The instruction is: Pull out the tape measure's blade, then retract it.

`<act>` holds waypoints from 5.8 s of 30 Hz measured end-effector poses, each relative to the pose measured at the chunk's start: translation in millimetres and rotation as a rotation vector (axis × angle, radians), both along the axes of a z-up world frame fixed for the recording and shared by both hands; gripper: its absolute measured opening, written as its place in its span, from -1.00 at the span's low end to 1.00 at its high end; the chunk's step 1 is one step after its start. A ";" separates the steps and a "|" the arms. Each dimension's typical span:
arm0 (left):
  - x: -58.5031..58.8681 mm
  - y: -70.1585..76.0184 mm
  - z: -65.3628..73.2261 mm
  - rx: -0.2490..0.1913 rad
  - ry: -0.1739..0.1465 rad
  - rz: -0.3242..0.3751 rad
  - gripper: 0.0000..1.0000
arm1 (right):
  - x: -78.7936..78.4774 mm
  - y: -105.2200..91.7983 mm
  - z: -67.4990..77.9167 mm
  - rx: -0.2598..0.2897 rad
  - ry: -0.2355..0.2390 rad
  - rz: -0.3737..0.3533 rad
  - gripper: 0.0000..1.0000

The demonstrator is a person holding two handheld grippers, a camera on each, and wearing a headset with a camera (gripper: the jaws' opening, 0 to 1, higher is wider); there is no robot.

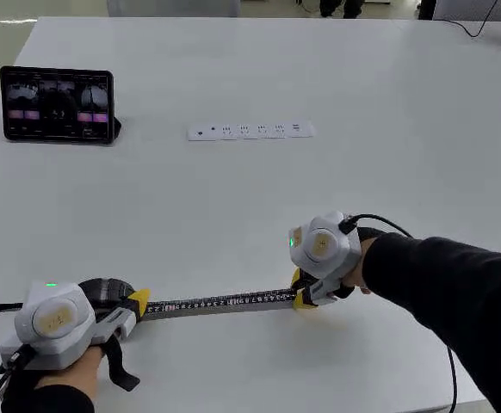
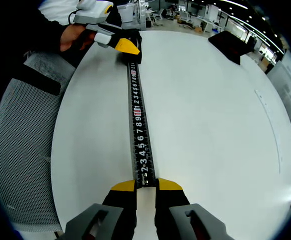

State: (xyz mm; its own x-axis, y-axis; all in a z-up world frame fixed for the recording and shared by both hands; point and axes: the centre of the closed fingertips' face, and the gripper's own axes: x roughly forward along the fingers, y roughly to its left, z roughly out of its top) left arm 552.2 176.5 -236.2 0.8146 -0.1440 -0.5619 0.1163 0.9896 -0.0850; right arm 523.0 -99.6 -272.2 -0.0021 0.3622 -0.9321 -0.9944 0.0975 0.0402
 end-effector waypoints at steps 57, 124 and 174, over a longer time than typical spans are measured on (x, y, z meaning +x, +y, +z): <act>-0.4 0.2 -3.5 0.003 0.033 -0.018 0.27 | 1.9 23.1 -0.6 -0.051 0.003 -0.050 -0.81; -0.5 0.0 -5.5 0.007 0.054 -0.030 0.27 | 2.3 62.0 0.2 -0.019 0.018 -0.030 -0.81; 0.1 0.1 -7.1 0.001 0.080 -0.028 0.28 | 3.0 86.8 1.1 -0.008 0.029 -0.050 -0.81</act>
State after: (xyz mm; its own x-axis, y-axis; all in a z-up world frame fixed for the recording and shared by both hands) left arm 552.3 176.6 -243.3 0.7628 -0.1653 -0.6251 0.1364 0.9861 -0.0944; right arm 525.9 -12.7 -271.2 -0.0113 0.3552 -0.9347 -0.9867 0.1476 0.0681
